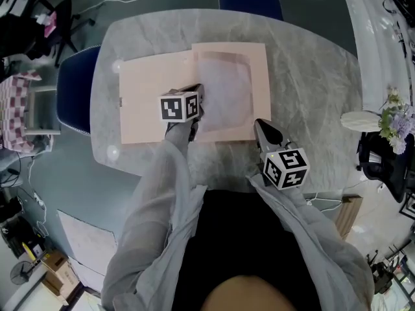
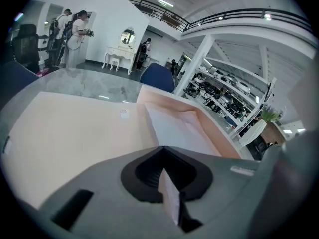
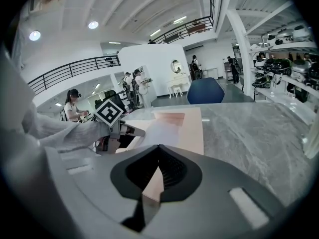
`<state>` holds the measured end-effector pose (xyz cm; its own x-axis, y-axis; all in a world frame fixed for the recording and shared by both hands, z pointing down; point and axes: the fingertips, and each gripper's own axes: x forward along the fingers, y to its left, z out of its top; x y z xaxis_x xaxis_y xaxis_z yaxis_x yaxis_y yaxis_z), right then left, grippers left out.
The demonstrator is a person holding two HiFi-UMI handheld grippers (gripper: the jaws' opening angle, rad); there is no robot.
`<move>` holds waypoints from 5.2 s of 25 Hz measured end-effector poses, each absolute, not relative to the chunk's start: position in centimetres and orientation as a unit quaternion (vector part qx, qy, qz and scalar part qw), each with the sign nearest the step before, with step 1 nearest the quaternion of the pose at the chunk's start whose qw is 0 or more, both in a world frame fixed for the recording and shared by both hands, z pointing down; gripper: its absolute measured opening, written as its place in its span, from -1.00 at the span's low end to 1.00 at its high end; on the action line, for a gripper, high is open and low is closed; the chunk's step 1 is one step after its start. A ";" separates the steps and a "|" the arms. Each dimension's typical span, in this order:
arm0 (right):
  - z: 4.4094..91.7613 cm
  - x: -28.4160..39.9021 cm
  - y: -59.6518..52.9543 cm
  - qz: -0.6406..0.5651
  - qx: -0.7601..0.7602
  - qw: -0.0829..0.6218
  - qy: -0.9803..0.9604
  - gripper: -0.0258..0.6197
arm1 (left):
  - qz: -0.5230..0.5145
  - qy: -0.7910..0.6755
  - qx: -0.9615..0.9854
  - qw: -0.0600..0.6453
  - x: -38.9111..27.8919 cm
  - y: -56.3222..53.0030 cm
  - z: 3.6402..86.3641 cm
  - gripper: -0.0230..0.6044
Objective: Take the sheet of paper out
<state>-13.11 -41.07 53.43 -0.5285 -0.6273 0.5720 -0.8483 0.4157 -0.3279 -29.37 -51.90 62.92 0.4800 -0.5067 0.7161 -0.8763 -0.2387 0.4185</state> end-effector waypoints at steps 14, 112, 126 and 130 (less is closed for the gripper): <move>52.7 -13.7 -40.6 0.289 0.441 0.182 -0.830 -0.88 | 0.197 -0.484 0.746 0.414 -32.8 -50.3 61.5 -0.94; 42.2 7.3 -15.6 0.173 0.400 0.064 -0.897 -0.88 | -0.036 -0.503 0.842 0.190 -9.5 -15.2 39.0 -0.93; 41.0 6.4 -12.2 0.161 0.345 0.058 -0.923 -0.88 | 0.043 -0.482 0.867 0.117 -7.3 -8.7 42.3 -0.93; 42.1 5.8 -11.2 0.167 0.329 0.070 -0.927 -0.89 | 0.066 -0.465 0.877 0.096 -6.2 -7.4 42.9 -0.93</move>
